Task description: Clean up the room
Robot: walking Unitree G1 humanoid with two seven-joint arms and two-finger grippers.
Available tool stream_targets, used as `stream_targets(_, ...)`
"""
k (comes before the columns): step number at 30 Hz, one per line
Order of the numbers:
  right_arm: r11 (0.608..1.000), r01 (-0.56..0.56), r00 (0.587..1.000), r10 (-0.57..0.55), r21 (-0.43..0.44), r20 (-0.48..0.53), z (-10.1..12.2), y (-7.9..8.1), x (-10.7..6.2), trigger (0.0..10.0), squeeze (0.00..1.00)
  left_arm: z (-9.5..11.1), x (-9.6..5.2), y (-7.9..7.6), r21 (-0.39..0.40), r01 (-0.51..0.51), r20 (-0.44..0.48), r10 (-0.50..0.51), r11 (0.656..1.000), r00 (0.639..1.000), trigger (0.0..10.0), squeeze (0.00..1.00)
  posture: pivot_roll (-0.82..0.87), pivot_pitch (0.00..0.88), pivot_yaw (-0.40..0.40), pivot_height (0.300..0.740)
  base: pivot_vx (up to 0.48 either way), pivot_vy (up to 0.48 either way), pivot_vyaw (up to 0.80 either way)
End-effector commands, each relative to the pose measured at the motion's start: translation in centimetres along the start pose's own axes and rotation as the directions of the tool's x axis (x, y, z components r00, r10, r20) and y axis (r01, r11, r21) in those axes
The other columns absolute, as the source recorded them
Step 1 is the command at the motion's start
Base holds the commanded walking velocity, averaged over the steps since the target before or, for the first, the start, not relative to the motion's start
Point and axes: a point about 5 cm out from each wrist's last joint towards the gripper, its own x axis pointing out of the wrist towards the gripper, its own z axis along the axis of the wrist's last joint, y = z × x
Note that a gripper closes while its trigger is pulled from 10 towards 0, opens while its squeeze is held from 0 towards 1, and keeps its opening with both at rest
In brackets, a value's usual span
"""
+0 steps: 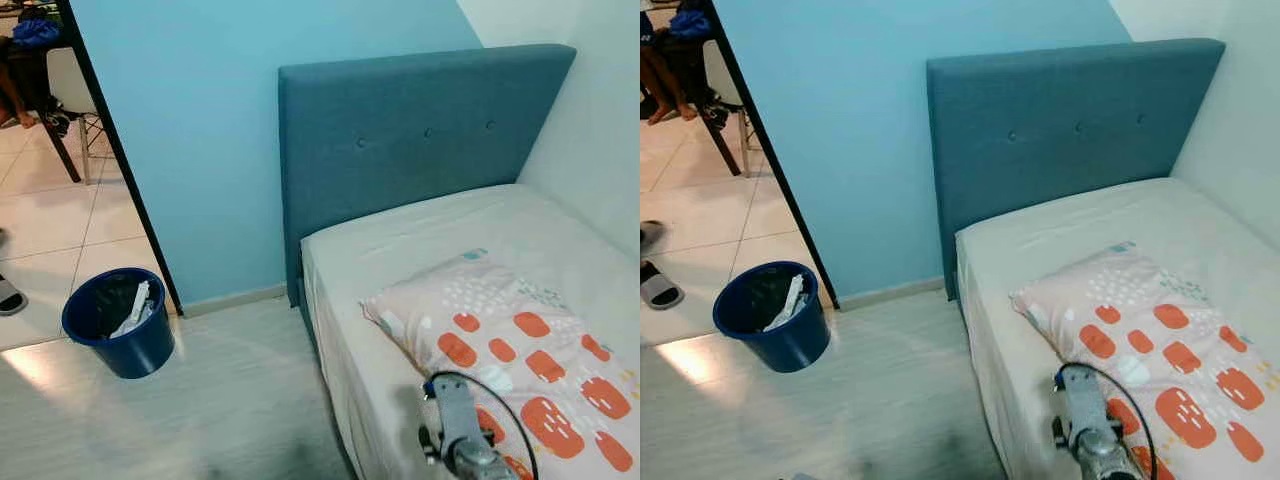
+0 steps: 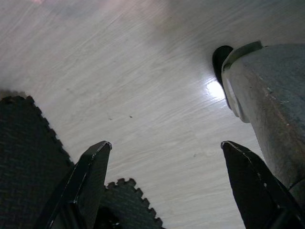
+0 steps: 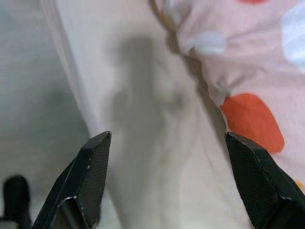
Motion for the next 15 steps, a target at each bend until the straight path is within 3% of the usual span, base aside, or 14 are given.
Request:
stream_targets(1, 0.999, 0.004, 1.0, -0.005, 0.049, 0.021, 0.6, -0.2, 0.1, 10.0, 0.0, 0.0, -0.2, -3.6, 0.008, 0.106, -0.011, -0.106, 0.994, 0.994, 10.0, 0.0, -0.07, 0.042, -0.032, 0.735, 0.0, 0.0, 0.0)
stream_targets(8, 0.995, -0.029, 0.998, 0.022, 0.098, 0.063, 2.2, 0.8, 0.2, 10.0, 0.0, 0.0, -0.2, -3.9, 0.017, 0.109, -0.011, -0.109, 0.994, 0.994, 10.0, 0.0, -0.07, 0.041, -0.034, 0.735, 0.0, 0.0, 0.0)
stream_targets(15, 0.989, -0.027, 0.999, 0.021, 0.143, 0.045, 2.0, 1.2, 0.2, 10.0, 0.0, -0.2, -0.2, -3.6, 0.016, 0.103, -0.014, -0.103, 0.995, 0.995, 10.0, 0.0, -0.07, 0.052, -0.03, 0.735, 0.0, 0.0, -0.76)
